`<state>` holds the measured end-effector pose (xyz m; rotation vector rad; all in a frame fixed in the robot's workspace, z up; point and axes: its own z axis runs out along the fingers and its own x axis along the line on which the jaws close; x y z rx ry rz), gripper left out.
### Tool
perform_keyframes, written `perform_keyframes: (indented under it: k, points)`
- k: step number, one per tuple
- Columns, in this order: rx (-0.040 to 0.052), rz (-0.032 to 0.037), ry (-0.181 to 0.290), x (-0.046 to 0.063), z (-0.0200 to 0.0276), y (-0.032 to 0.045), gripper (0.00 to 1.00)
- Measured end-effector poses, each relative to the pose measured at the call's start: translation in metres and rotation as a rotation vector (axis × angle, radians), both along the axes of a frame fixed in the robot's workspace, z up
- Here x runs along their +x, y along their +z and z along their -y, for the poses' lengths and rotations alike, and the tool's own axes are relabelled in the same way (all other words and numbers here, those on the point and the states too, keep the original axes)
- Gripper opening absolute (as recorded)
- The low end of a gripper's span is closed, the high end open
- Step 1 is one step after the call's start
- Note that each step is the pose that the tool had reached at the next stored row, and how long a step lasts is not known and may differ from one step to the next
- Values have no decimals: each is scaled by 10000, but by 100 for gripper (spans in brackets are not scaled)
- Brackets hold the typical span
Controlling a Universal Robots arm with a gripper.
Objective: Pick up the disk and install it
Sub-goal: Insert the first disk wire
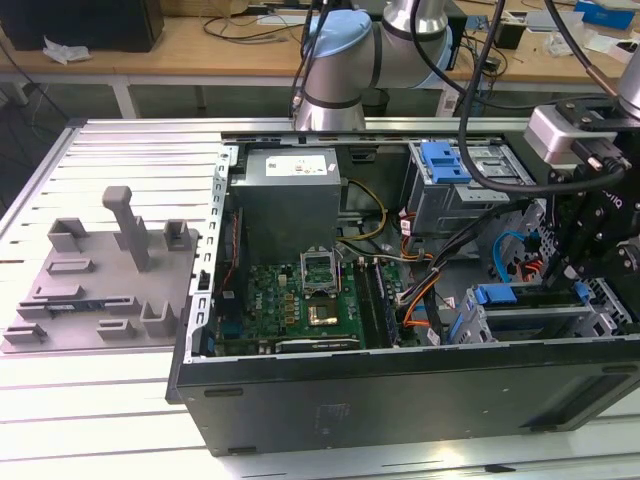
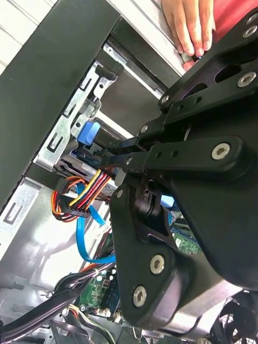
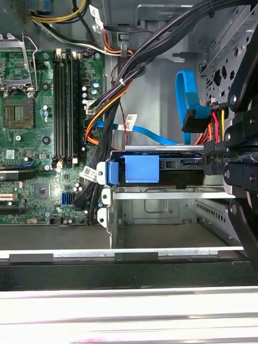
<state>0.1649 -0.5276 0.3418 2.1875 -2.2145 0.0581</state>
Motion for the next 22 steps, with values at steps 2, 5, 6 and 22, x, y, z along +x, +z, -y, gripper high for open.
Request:
perform_keyframes:
  k: [2, 5, 6, 22]
  points:
    - [-2, -1, -18, 2, 1, -11, 17]
    - [0, -1, -39, 9, 1, -20, 17]
    - [-2, -1, -42, 10, 1, -20, 17]
    - [5, 0, -64, 9, 1, 17, 17]
